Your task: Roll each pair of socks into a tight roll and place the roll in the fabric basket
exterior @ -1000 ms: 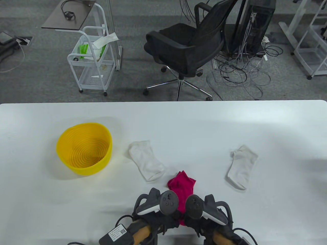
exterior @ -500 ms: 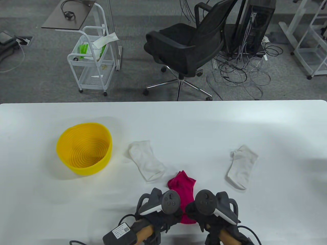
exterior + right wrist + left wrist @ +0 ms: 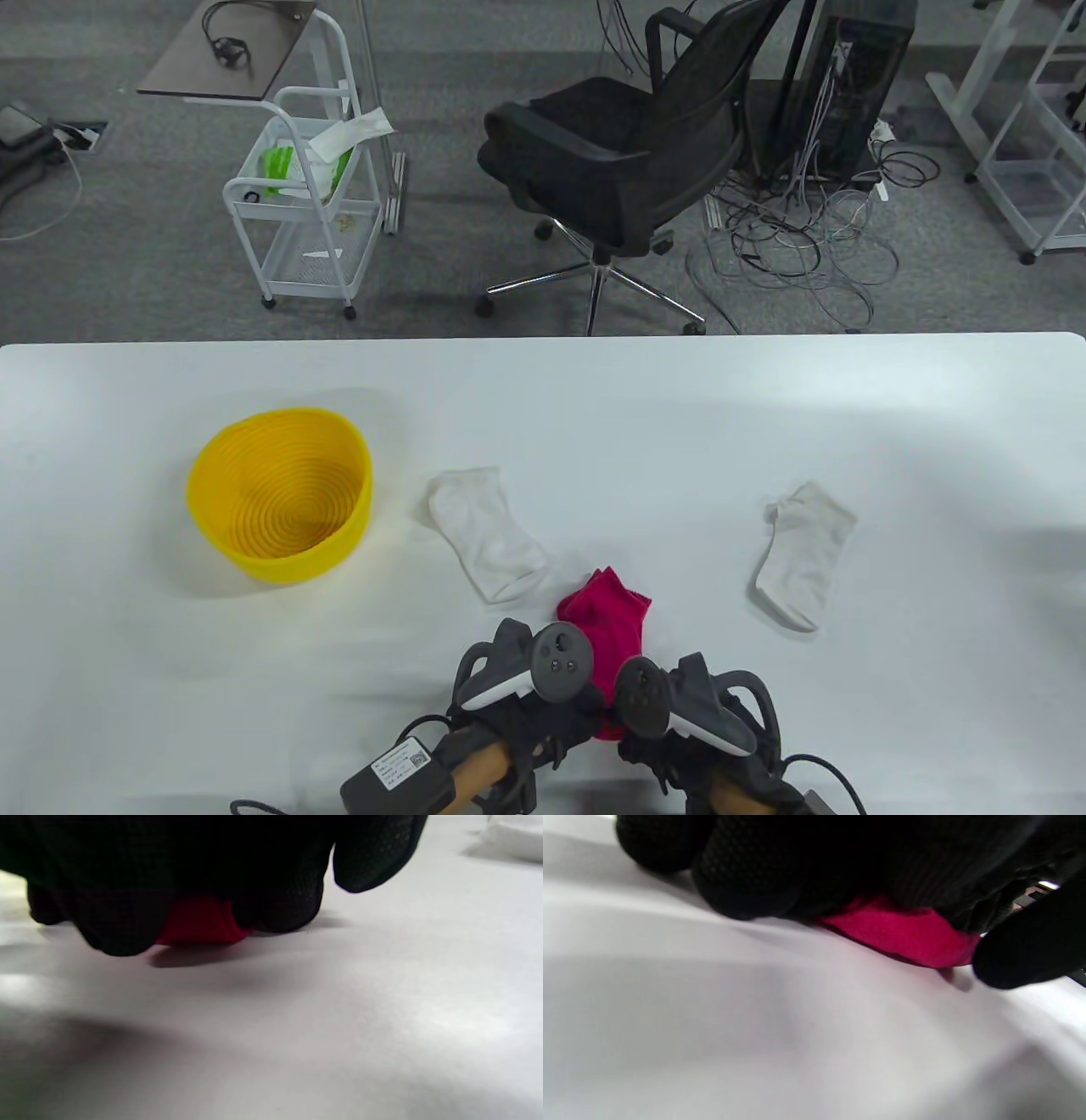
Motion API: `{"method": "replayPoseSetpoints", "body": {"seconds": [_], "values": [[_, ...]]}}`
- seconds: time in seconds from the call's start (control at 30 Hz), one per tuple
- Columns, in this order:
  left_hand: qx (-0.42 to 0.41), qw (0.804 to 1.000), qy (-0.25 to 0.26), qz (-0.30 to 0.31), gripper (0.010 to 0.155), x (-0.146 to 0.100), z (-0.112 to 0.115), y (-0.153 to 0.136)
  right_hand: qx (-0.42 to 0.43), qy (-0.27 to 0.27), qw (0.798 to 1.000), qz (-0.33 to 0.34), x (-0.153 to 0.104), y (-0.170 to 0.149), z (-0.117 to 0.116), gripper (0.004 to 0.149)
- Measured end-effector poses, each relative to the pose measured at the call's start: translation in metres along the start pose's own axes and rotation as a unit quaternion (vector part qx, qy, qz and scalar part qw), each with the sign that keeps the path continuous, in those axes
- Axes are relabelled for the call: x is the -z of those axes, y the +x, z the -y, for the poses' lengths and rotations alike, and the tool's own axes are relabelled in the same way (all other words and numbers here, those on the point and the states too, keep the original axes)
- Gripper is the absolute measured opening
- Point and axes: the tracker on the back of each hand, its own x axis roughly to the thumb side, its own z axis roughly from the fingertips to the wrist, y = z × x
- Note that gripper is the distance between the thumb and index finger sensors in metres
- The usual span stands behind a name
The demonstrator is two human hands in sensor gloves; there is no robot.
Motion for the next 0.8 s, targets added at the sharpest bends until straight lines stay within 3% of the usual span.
{"method": "replayPoseSetpoints", "body": {"seconds": [0.23, 0.47, 0.67, 0.8], "values": [[-0.018, 1.0, 0.012, -0.011, 0.044, -0.008, -0.013, -0.004, 0.011, -0.002, 1.0, -0.007, 0.004, 0.0, 0.001, 0.043], [0.022, 1.0, 0.005, -0.011, 0.052, -0.005, -0.004, 0.001, 0.032, 0.005, 0.999, -0.023, 0.008, -0.004, 0.003, 0.041], [0.035, 0.999, 0.038, -0.014, 0.041, -0.002, -0.002, 0.004, 0.049, 0.001, 0.998, -0.033, 0.009, -0.007, 0.003, 0.042], [0.025, 0.999, 0.028, -0.025, 0.039, 0.0, -0.002, 0.002, 0.086, -0.052, 0.995, -0.027, 0.002, -0.016, 0.02, 0.042]]}}
